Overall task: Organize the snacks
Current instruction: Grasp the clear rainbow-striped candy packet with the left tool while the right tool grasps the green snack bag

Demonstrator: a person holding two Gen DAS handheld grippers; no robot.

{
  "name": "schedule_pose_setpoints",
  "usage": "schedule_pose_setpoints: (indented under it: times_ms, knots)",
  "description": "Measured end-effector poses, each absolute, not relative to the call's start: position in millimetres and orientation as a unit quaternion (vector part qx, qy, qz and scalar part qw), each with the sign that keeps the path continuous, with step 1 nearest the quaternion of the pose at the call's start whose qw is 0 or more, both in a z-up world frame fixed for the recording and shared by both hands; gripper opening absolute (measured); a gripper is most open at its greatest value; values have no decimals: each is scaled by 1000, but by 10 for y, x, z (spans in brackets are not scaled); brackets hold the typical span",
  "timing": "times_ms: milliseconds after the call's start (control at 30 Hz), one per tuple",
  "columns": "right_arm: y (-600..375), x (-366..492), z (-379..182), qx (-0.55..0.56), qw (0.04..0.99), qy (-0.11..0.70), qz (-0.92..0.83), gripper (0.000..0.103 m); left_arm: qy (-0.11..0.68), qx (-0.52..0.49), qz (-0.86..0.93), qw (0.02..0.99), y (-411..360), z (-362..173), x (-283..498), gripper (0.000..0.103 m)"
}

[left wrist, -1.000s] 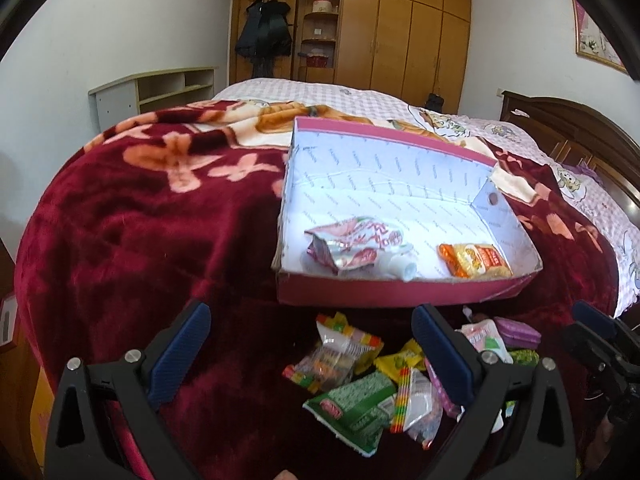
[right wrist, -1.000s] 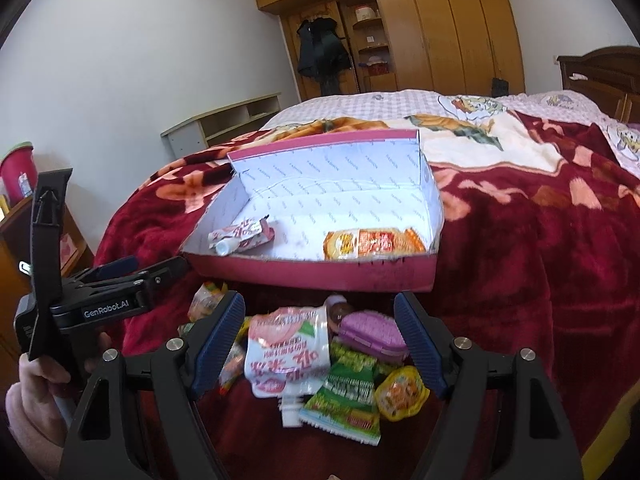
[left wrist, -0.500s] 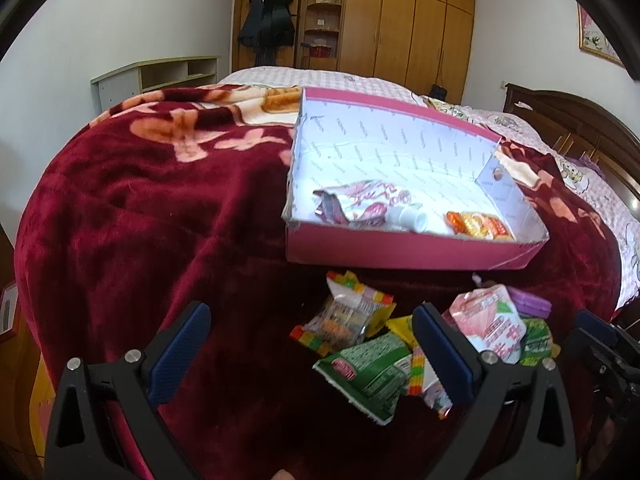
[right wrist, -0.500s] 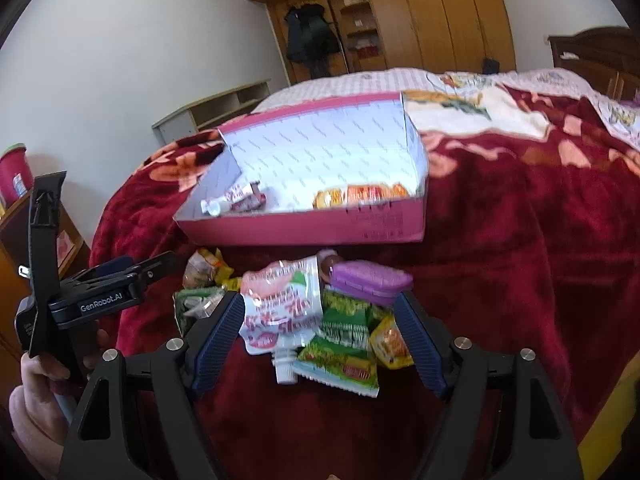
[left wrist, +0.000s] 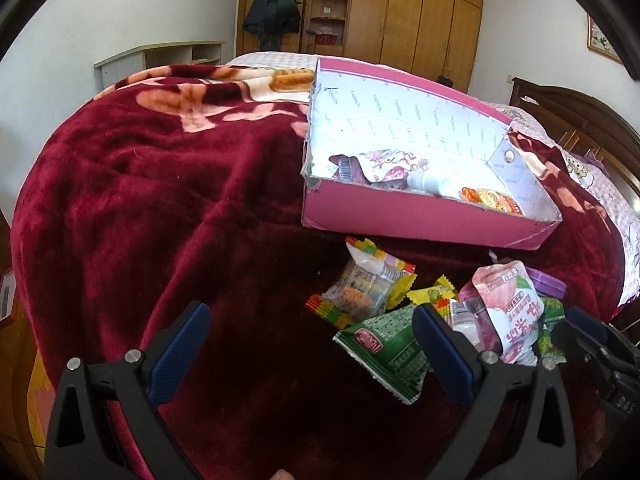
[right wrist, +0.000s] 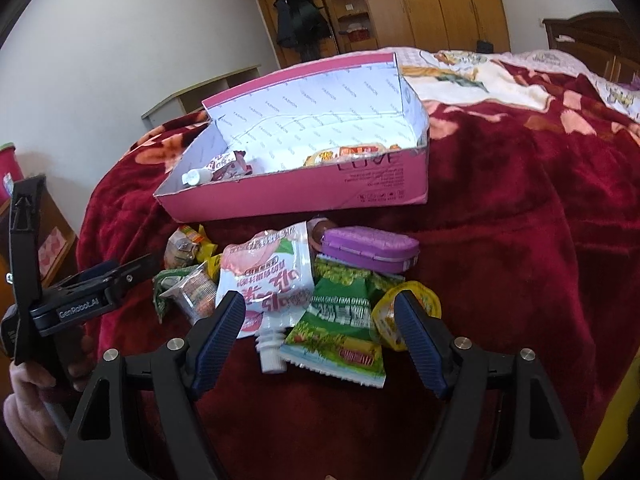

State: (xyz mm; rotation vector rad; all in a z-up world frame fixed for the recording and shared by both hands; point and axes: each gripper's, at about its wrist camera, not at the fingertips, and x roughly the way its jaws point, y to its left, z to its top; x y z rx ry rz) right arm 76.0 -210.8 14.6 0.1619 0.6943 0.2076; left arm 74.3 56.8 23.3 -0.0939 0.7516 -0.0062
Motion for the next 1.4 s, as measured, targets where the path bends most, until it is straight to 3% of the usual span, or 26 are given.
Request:
schedule_pose_setpoints:
  times_ms: [33,200,333,367,533,900,1033,1400]
  knots:
    - [-2101,772,141,74,933,339,97,62,367,-46,-3,929,574,228,748,103]
    - [-2070,772,84,40,938,334,77,46,367,-47,-4,929,577,220,757,103]
    - [-2060,762,58,30,940,332,76,40,363,-40,-8,931,558,219,816,102]
    - [-2055,759,55,31,939,333,77,40,362,-37,-9,931,545,217,832,101]
    - [-2092,765,10,49,935,340,89,39,370,-15,-16,929,440,152,965,75]
    - [-2108,794,-138,70,926,355,105,39,371,-15,-40,928,350,24,1123,60]
    - [-2127,781,-148,77,926,354,107,39,365,-19,-39,930,375,26,1085,38]
    - [-2129,797,-199,80,926,352,110,42,363,-40,-30,930,530,-69,1056,38]
